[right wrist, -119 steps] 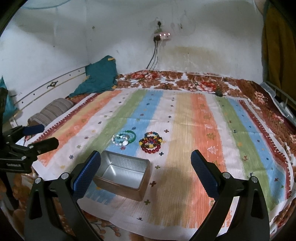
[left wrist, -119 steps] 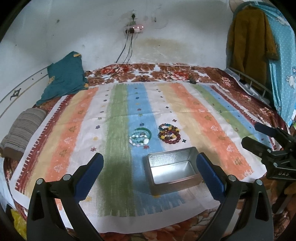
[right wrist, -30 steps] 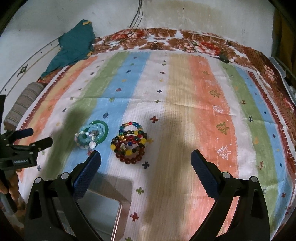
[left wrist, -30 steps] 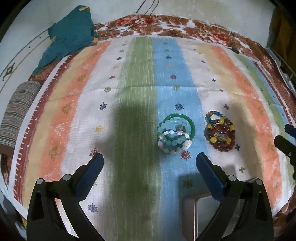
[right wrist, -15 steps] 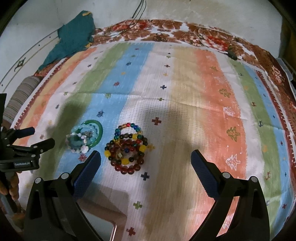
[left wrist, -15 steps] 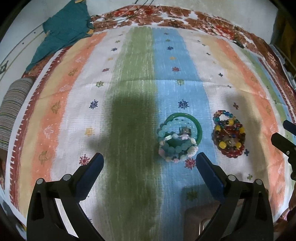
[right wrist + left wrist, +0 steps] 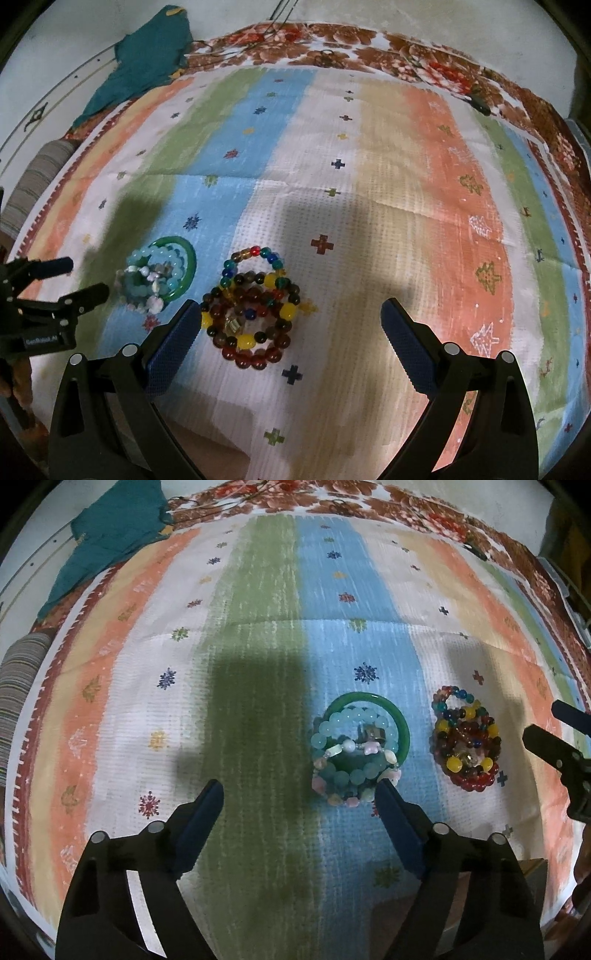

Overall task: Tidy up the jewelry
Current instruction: 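Grasp the pale bead bracelet with the left tool while the right tool grasps the multicolour bead bracelet, then lift both bracelets and carry them toward the silver tin with both tools, then lower both bracelets into the silver tin and open both tools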

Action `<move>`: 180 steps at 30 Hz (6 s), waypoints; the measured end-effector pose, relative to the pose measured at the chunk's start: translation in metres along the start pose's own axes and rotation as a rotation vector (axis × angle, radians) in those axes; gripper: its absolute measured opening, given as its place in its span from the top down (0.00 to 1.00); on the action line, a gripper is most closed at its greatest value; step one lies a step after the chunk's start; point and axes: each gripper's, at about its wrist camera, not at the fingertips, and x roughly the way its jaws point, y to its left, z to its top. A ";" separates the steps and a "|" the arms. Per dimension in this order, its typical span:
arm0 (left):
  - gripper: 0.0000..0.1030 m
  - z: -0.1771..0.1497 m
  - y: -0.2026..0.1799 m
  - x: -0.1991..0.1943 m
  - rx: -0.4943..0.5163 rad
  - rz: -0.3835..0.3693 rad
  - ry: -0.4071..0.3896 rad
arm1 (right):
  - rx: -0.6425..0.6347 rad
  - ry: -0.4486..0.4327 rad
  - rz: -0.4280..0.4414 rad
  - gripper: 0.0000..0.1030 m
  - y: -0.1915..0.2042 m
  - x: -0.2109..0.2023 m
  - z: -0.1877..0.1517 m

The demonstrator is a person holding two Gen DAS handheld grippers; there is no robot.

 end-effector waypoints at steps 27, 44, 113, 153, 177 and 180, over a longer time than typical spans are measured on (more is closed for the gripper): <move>0.65 0.012 -0.003 0.024 -0.001 -0.063 0.053 | -0.019 0.090 -0.018 0.23 0.005 0.054 0.019; 0.90 0.008 0.000 0.035 -0.002 -0.069 0.085 | -0.012 0.138 0.047 0.69 0.010 0.072 0.020; 0.91 -0.036 -0.051 -0.143 0.107 -0.204 -0.322 | -0.057 -0.295 0.026 0.90 0.043 -0.128 -0.043; 0.71 -0.098 -0.059 -0.176 0.170 -0.207 -0.325 | -0.096 -0.275 0.074 0.55 0.047 -0.162 -0.109; 0.34 -0.076 -0.034 -0.167 0.040 -0.133 -0.351 | -0.036 -0.277 0.037 0.44 0.033 -0.150 -0.090; 0.31 -0.072 -0.033 -0.165 0.034 -0.118 -0.356 | -0.031 -0.275 0.025 0.42 0.032 -0.148 -0.087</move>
